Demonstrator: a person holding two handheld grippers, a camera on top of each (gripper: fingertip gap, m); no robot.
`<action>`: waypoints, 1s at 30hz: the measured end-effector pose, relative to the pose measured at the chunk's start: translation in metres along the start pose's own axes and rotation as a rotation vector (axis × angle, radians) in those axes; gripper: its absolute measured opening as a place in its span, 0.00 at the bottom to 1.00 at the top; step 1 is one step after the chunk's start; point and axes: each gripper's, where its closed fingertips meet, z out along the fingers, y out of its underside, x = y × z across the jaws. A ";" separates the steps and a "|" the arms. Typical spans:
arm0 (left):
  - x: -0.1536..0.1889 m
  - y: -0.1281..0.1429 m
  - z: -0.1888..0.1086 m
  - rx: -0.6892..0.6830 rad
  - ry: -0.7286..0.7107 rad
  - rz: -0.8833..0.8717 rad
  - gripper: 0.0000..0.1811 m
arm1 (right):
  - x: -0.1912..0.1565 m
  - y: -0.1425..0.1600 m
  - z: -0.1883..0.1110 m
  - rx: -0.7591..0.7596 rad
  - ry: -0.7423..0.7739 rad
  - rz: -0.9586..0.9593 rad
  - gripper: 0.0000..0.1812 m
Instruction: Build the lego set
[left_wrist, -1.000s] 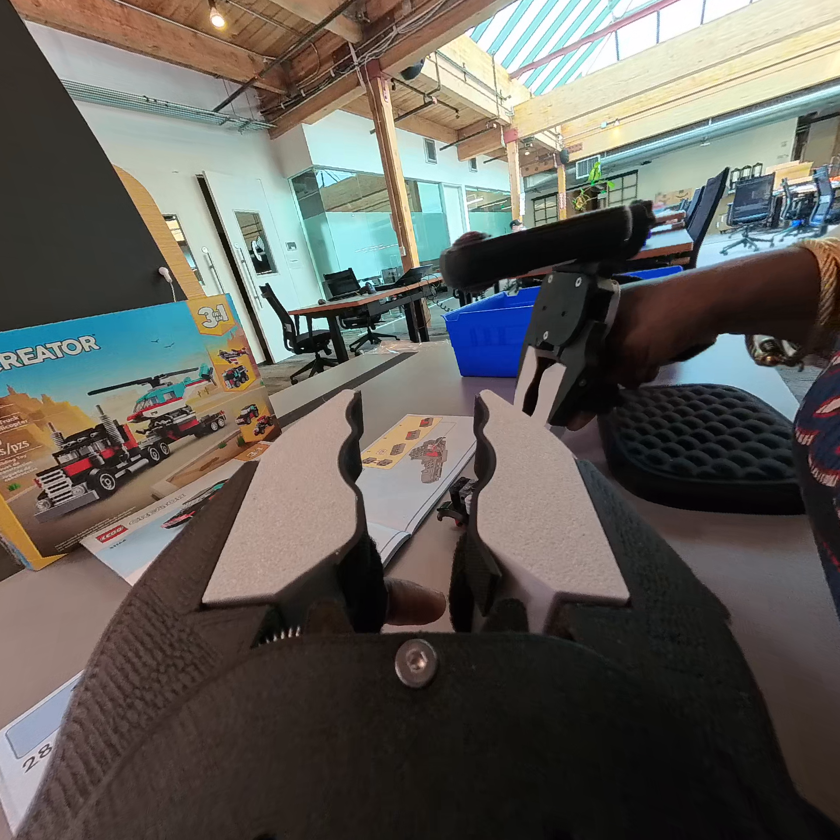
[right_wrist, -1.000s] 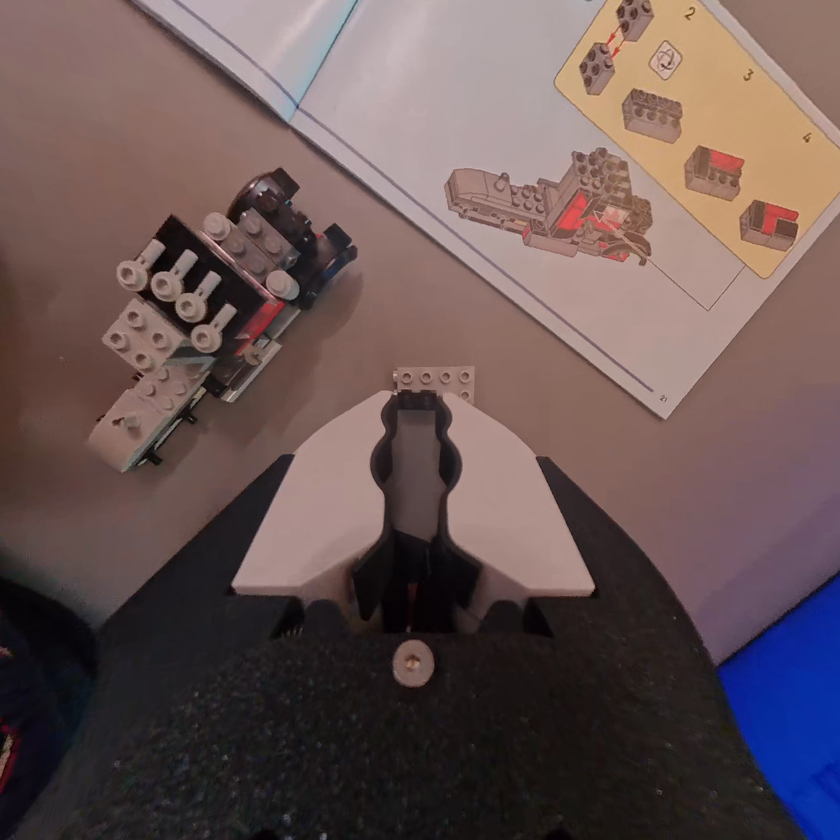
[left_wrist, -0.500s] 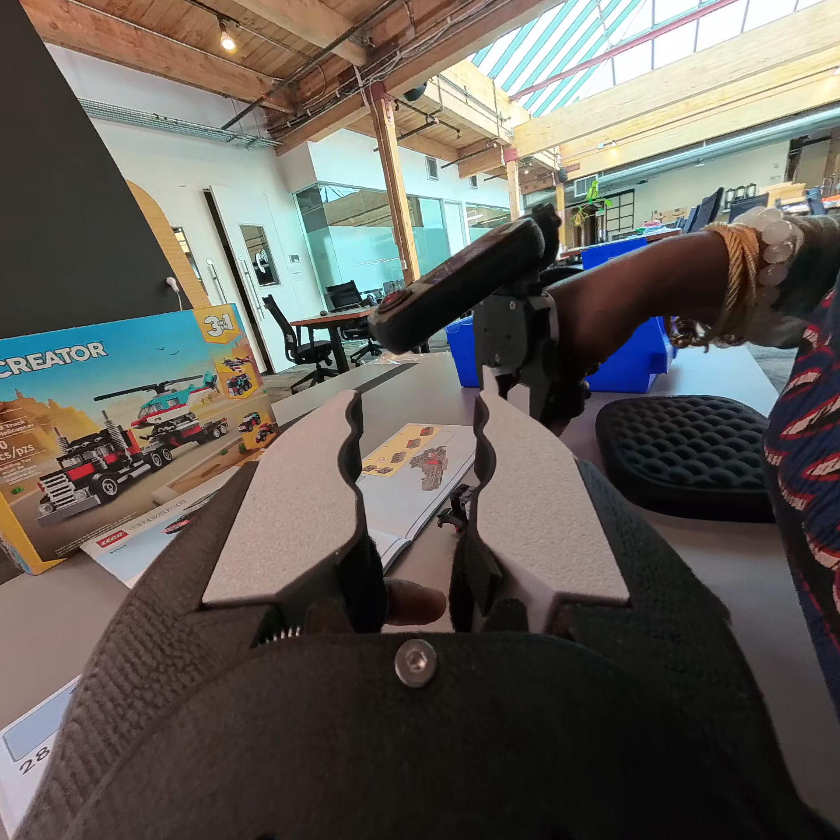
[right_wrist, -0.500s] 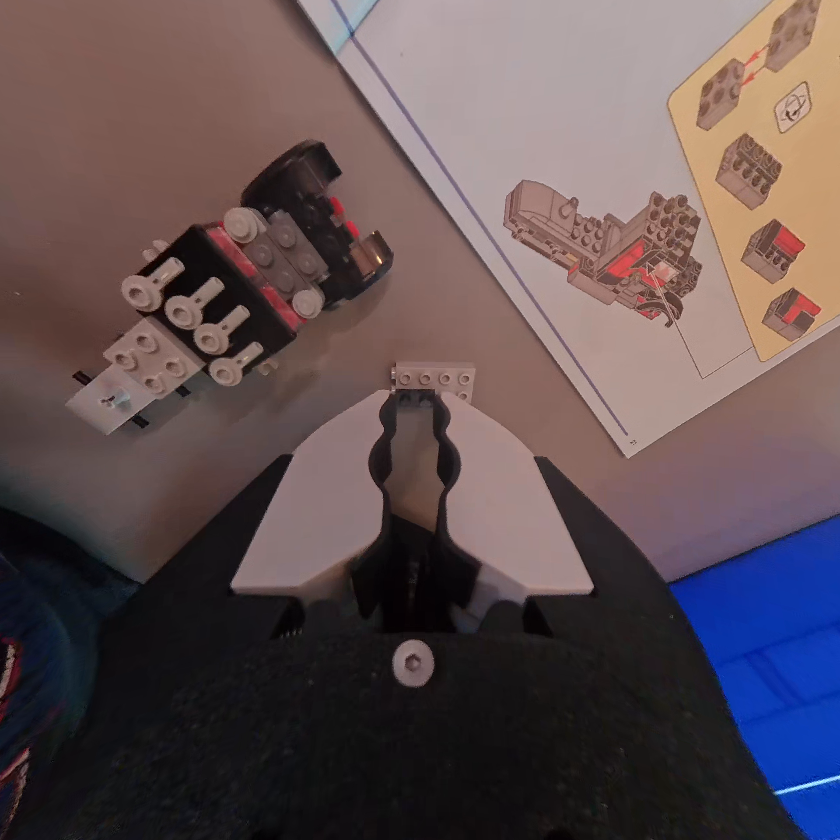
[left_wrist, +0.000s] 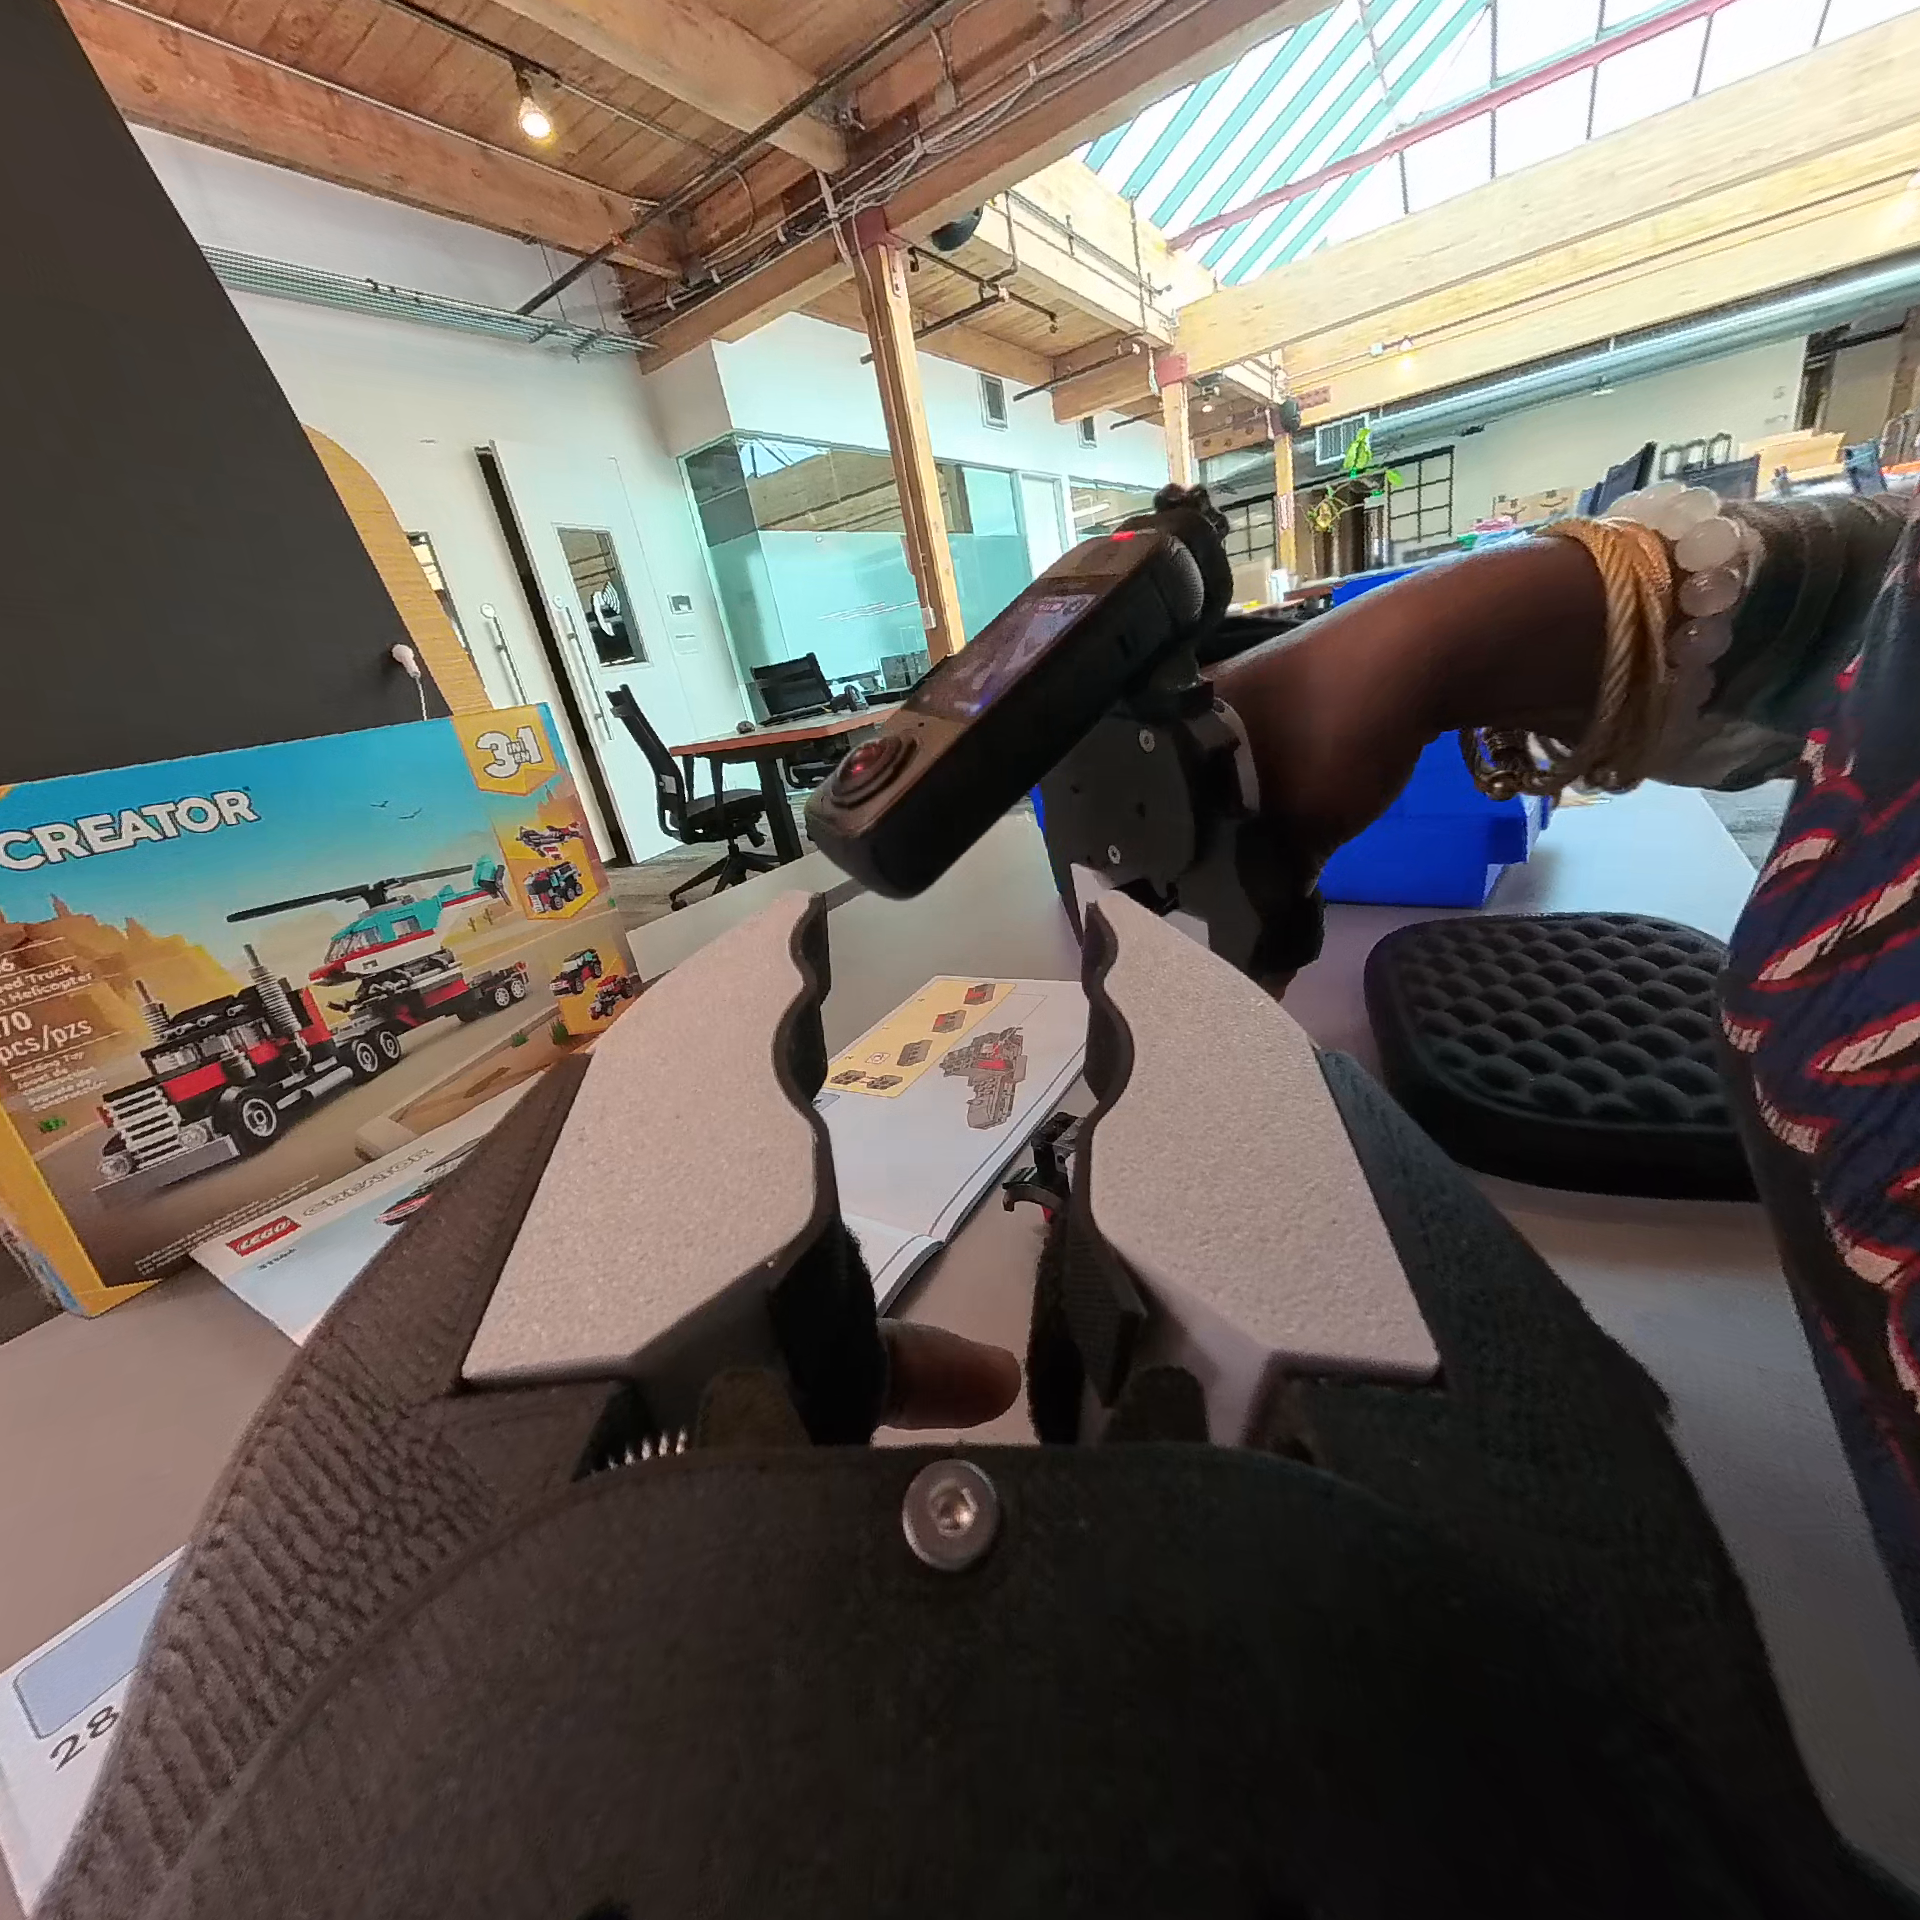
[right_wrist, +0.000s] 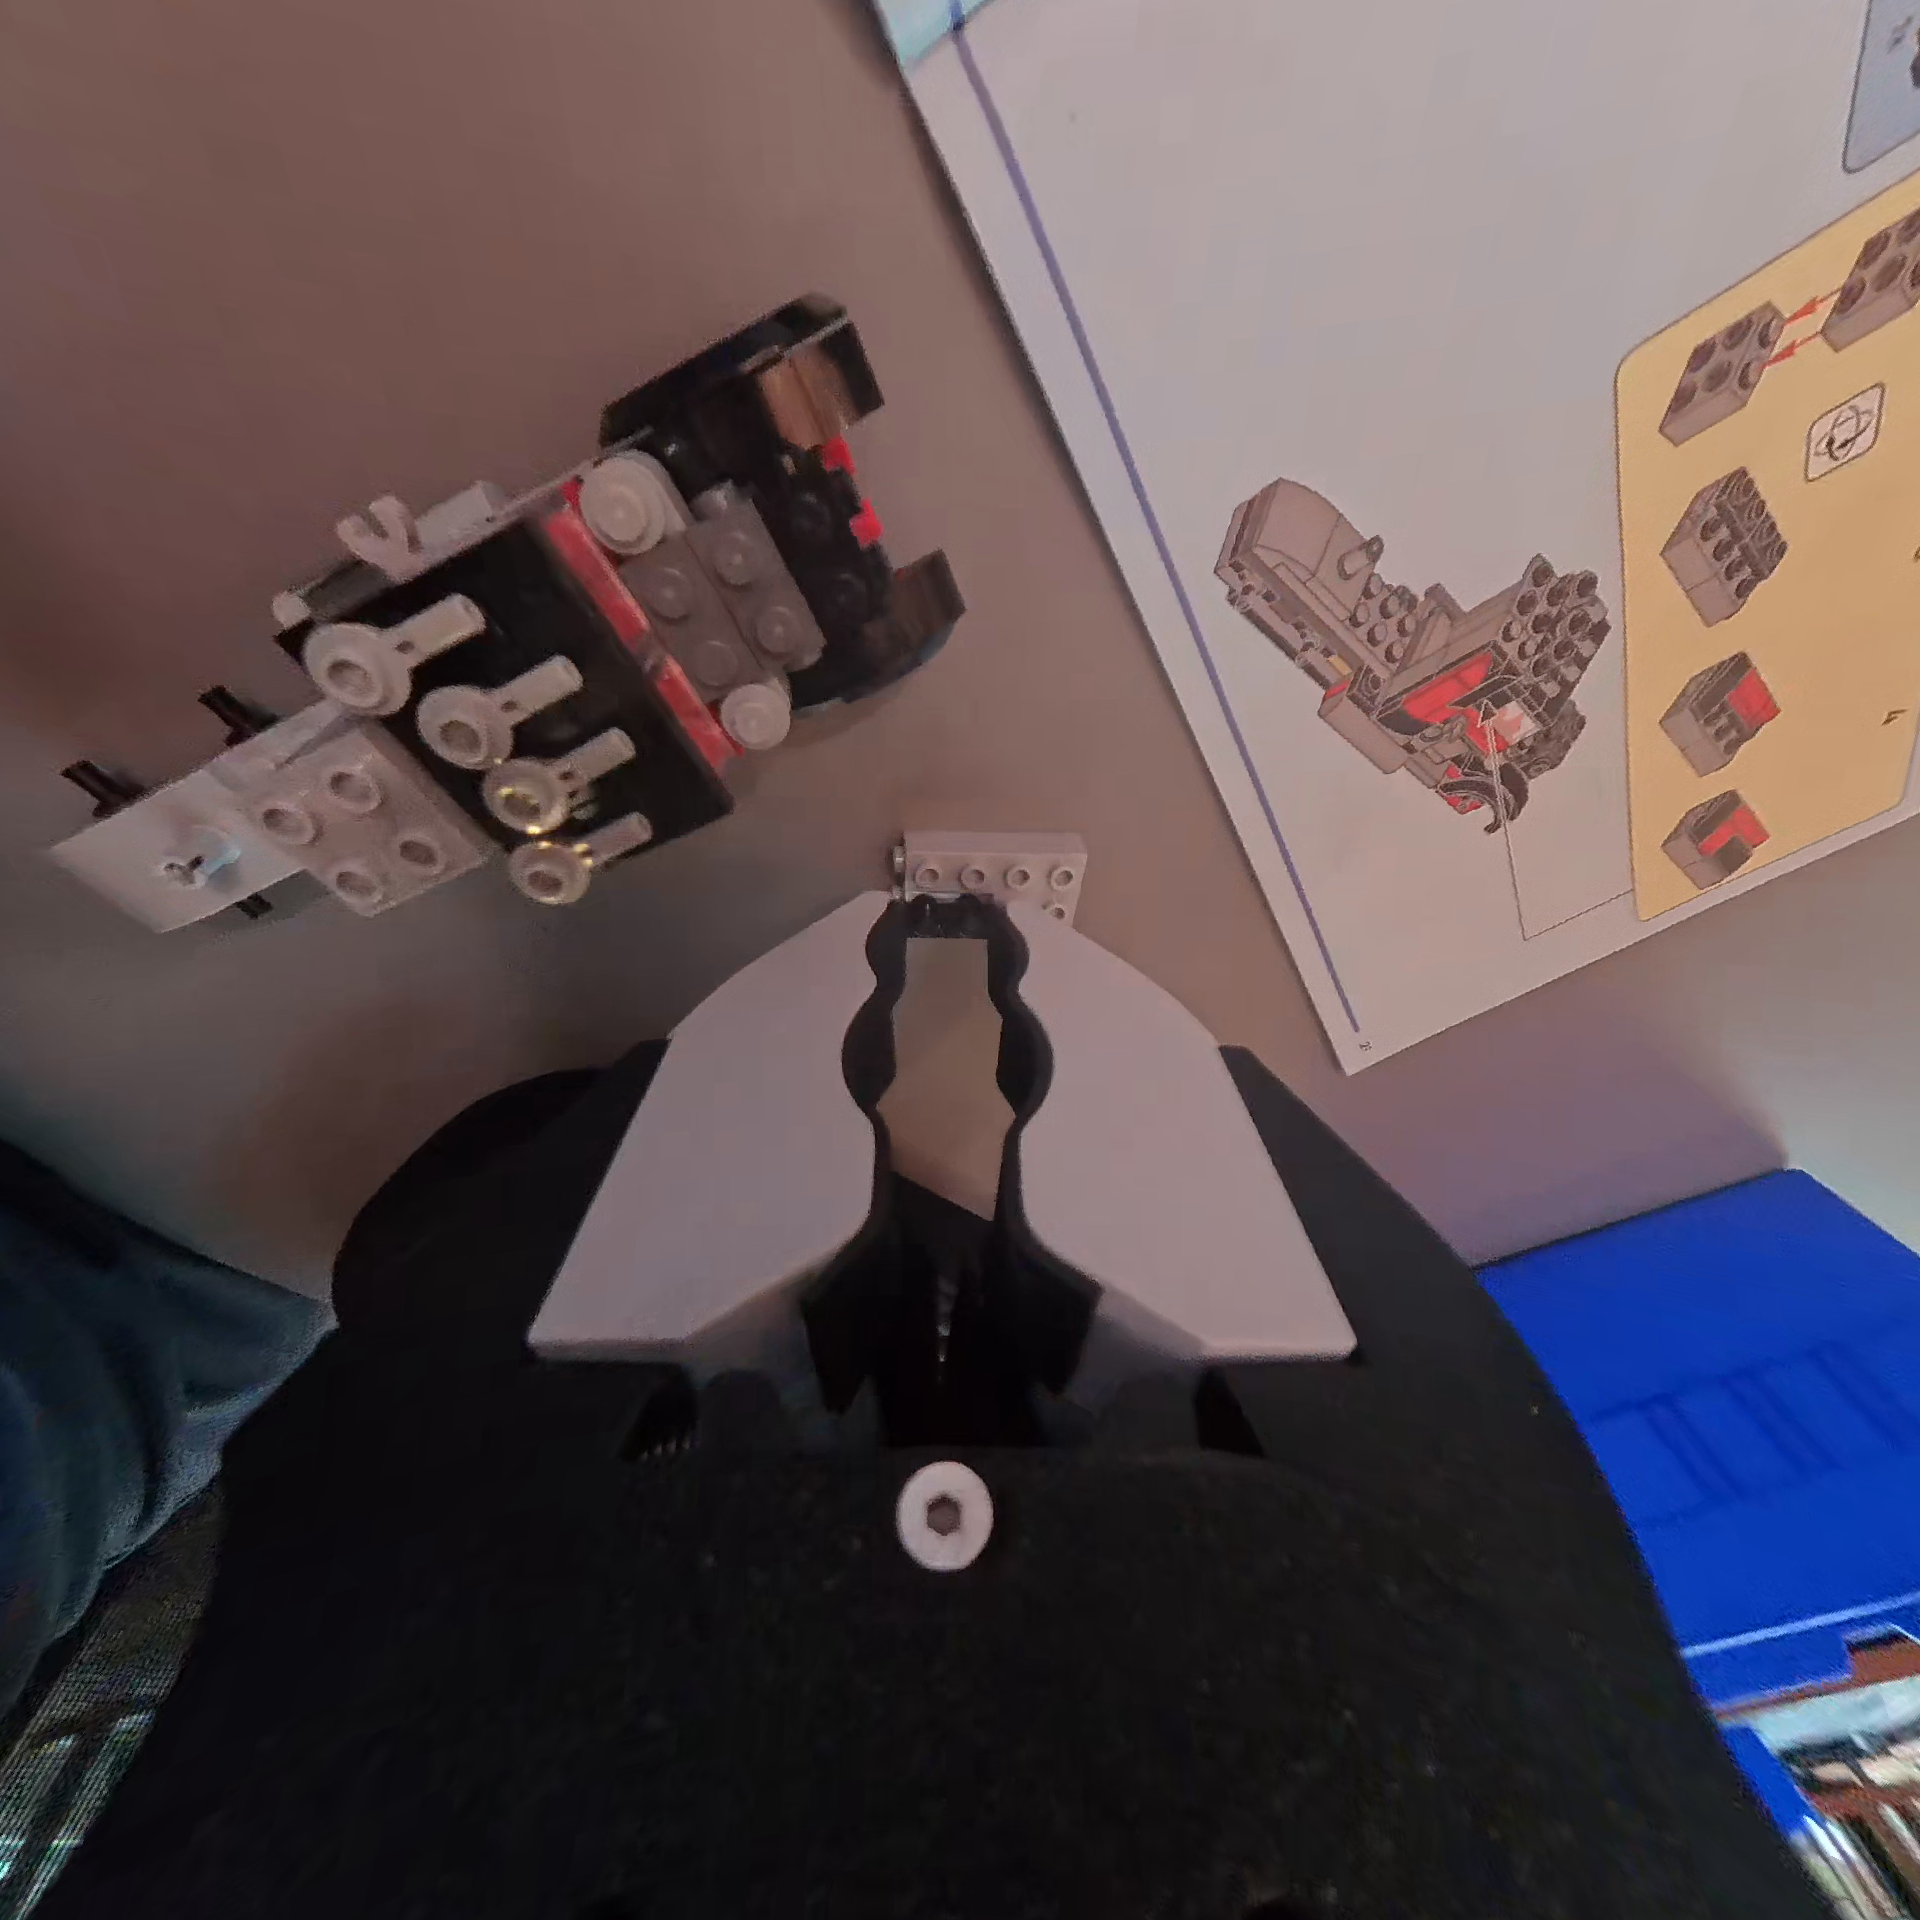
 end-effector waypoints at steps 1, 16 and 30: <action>0.000 0.000 0.000 0.001 0.000 0.002 0.26 | 0.000 0.000 0.000 0.018 -0.015 0.014 0.09; 0.000 0.000 0.000 -0.004 -0.001 0.004 0.26 | -0.001 0.003 -0.008 0.263 -0.051 0.103 0.20; -0.005 0.006 0.004 -0.043 0.005 -0.057 0.26 | 0.082 0.225 -0.117 0.740 0.185 0.672 0.15</action>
